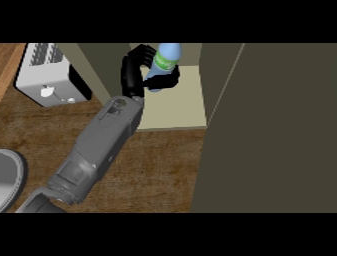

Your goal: Pick up the bottled water, place it into the cabinet and close the cabinet

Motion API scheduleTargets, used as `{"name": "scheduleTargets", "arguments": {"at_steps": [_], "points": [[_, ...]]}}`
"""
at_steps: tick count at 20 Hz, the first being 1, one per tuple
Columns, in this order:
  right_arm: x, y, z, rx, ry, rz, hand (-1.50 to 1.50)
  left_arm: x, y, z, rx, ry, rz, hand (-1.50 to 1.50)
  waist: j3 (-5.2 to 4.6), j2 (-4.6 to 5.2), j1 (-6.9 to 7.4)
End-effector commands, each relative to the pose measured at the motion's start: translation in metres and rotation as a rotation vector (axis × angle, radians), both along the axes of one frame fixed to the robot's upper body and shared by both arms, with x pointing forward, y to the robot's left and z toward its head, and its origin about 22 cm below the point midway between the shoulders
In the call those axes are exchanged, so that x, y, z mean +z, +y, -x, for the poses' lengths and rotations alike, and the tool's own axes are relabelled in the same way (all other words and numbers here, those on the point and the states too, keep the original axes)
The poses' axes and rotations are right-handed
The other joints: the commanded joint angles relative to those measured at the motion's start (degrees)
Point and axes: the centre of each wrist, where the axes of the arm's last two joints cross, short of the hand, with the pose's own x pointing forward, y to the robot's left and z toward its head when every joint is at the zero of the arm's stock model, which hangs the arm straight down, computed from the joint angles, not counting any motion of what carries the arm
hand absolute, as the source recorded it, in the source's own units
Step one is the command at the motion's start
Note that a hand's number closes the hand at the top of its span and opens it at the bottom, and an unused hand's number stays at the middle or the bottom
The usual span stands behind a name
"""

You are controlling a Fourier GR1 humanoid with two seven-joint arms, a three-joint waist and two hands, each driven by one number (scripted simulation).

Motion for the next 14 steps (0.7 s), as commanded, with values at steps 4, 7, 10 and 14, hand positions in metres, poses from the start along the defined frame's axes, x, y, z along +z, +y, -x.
{"name": "scheduleTargets", "arguments": {"at_steps": [4,7,10,14], "points": [[0.014,-0.010,0.013,0.023,-0.029,-0.008,-1.50,-0.022,0.009,0.000,0.044,0.039,-0.027,1.50,0.00,0.34,-0.72],[0.016,-0.010,0.017,0.012,-0.028,0.005,-1.50,-0.025,0.013,-0.001,0.063,0.033,-0.028,1.50,-0.04,0.30,-0.48],[0.021,-0.008,0.020,0.009,-0.016,-0.014,-1.50,-0.023,0.012,-0.003,0.076,0.046,-0.040,1.50,-0.07,0.32,-0.82],[0.014,-0.001,0.016,0.029,-0.040,-0.006,-1.50,-0.039,0.018,0.003,0.119,0.054,-0.133,-1.50,-0.13,0.70,-1.95]]}}
